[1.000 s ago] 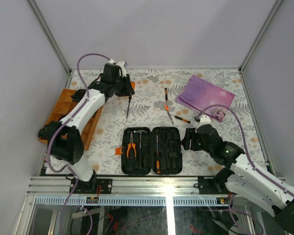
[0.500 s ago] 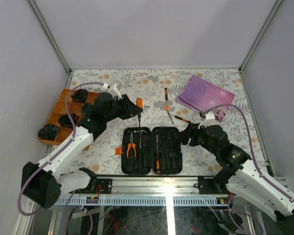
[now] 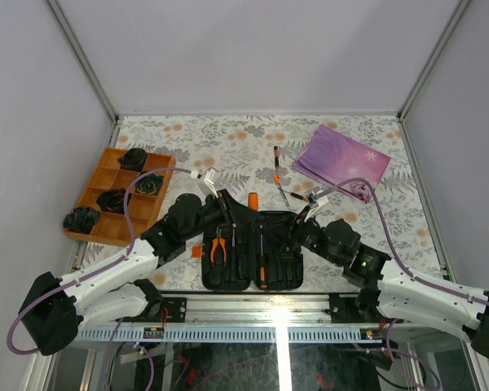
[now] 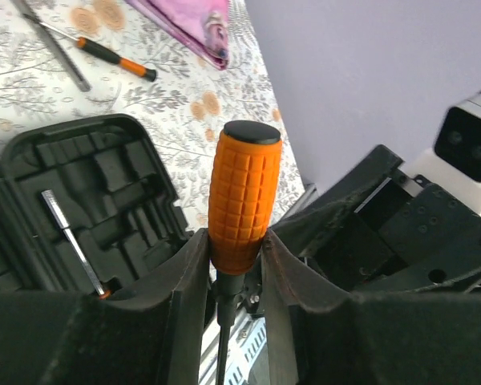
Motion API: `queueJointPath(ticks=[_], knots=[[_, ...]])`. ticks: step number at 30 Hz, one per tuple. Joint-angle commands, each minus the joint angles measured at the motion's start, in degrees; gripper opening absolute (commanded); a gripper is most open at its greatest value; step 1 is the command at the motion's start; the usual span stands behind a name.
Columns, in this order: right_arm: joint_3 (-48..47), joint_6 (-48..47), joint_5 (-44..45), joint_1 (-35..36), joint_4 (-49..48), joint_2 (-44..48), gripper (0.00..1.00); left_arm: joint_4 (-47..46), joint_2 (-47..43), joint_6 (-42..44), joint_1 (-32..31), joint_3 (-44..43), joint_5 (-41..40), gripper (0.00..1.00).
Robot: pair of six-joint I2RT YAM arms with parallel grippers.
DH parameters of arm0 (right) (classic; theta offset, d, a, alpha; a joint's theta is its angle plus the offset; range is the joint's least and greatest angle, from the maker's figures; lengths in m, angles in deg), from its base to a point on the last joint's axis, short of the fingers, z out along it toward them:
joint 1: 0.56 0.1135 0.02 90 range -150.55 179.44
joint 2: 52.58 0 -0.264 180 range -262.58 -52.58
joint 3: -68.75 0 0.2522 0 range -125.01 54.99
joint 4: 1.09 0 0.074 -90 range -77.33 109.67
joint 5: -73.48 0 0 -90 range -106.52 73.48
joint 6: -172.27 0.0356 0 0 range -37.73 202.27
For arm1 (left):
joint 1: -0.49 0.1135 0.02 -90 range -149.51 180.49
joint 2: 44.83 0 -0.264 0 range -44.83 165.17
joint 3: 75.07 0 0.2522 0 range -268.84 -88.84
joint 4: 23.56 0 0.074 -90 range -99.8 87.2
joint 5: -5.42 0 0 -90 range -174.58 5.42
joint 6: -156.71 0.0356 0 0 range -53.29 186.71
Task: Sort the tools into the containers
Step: Pick up the screwdriver from the center of the board.
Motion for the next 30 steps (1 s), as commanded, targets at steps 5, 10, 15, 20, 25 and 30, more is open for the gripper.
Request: queueJointPath(ticks=[5,10,15,20,25,30], knots=[[-1.0,2.9,-0.9,1.1,-12.4,-5.3,0.61,-10.1,0.0,-1.6,-3.6,0.1,-5.3,0.00],[-1.3,3.3,-1.4,1.1,-12.8,-7.0,0.60,-10.5,0.9,-1.6,-3.9,-0.2,-4.9,0.00],[-2.0,3.8,-0.4,1.1,-13.6,-9.1,0.53,-10.8,1.0,-1.4,-4.5,0.5,-5.0,0.00],[-3.4,4.4,0.6,1.1,-13.4,-12.0,0.42,-10.6,0.3,-1.3,-4.5,1.1,-5.1,0.00],[-3.6,4.7,1.6,1.1,-13.0,-12.4,0.19,-9.2,-0.4,-0.9,-4.6,1.4,-5.3,0.07],[-5.8,4.8,5.3,1.1,-4.1,-10.4,0.01,-2.6,-1.5,2.3,-4.4,-0.5,-8.5,0.42]])
